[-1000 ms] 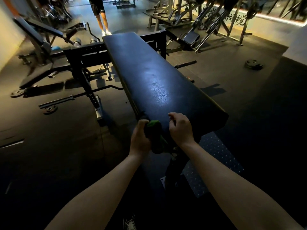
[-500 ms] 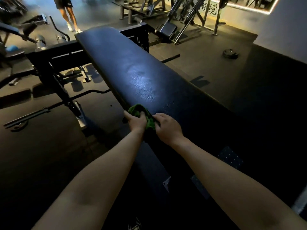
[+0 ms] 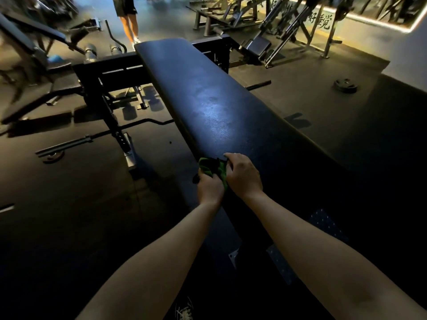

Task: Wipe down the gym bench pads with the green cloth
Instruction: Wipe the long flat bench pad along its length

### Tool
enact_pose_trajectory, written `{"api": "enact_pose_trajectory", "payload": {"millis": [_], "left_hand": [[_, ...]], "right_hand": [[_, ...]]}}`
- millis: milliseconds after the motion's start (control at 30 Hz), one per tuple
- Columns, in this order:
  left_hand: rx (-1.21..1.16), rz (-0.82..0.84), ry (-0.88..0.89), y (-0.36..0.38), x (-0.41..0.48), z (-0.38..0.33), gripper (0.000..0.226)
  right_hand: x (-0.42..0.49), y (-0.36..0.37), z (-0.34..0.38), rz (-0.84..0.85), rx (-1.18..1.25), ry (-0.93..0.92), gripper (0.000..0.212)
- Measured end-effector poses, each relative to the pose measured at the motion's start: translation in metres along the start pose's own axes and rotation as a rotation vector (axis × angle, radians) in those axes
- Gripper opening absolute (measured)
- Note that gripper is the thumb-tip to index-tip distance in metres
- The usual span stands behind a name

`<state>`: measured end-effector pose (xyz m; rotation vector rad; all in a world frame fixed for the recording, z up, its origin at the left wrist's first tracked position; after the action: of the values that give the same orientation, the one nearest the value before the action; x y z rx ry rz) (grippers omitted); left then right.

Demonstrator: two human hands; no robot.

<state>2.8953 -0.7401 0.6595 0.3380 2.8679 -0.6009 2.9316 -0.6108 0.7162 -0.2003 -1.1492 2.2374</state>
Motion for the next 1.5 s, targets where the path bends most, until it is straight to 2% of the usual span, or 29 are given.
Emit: {"api": "enact_pose_trajectory", "payload": {"millis": [133, 267, 400, 533, 700, 1000, 1167, 1267, 1367, 1500], "left_hand": [[0.014, 0.043, -0.004, -0.002, -0.013, 0.012, 0.031], [-0.097, 0.015, -0.040, -0.013, 0.018, 0.009, 0.030], [-0.195, 0.001, -0.051, -0.011, 0.057, -0.013, 0.045], [-0.005, 0.035, -0.060, 0.008, 0.054, -0.012, 0.070], [0.035, 0.033, -0.049, 0.005, 0.038, -0.005, 0.063], [0.014, 0.085, -0.013, -0.001, -0.029, 0.018, 0.033], [-0.121, 0.097, -0.022, -0.005, -0.014, 0.031, 0.028], [-0.173, 0.048, -0.043, 0.002, 0.021, 0.012, 0.045], [-0.090, 0.060, -0.022, 0.013, 0.027, 0.001, 0.062], [-0.026, 0.151, 0.058, -0.001, 0.009, 0.011, 0.047]], "right_hand": [[-0.001, 0.000, -0.001, 0.004, 0.001, -0.023, 0.035], [0.001, -0.001, -0.001, 0.003, -0.008, -0.028, 0.036], [0.004, 0.000, -0.002, 0.013, -0.028, -0.023, 0.033], [0.005, 0.003, -0.001, 0.012, -0.055, -0.045, 0.027], [0.006, 0.003, 0.001, 0.009, -0.056, -0.047, 0.026], [-0.002, -0.004, 0.004, -0.021, -0.009, -0.076, 0.020], [-0.007, -0.005, 0.001, -0.049, -0.014, -0.091, 0.019], [-0.006, -0.005, 0.000, -0.057, -0.024, -0.084, 0.019], [-0.003, -0.004, -0.001, -0.055, -0.039, -0.070, 0.020], [0.001, -0.006, 0.002, -0.122, -0.075, -0.042, 0.023]]}}
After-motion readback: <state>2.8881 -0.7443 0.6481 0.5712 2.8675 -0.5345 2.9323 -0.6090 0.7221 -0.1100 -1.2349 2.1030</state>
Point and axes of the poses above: each hand's wrist, its own x-axis towards the middle knuckle, its own y-axis out of the palm, z = x × y, the point moved 10 cm from there along x, towards the middle knuckle, and after that the axes turned 7 degrees about y, right-handed, at the moved point
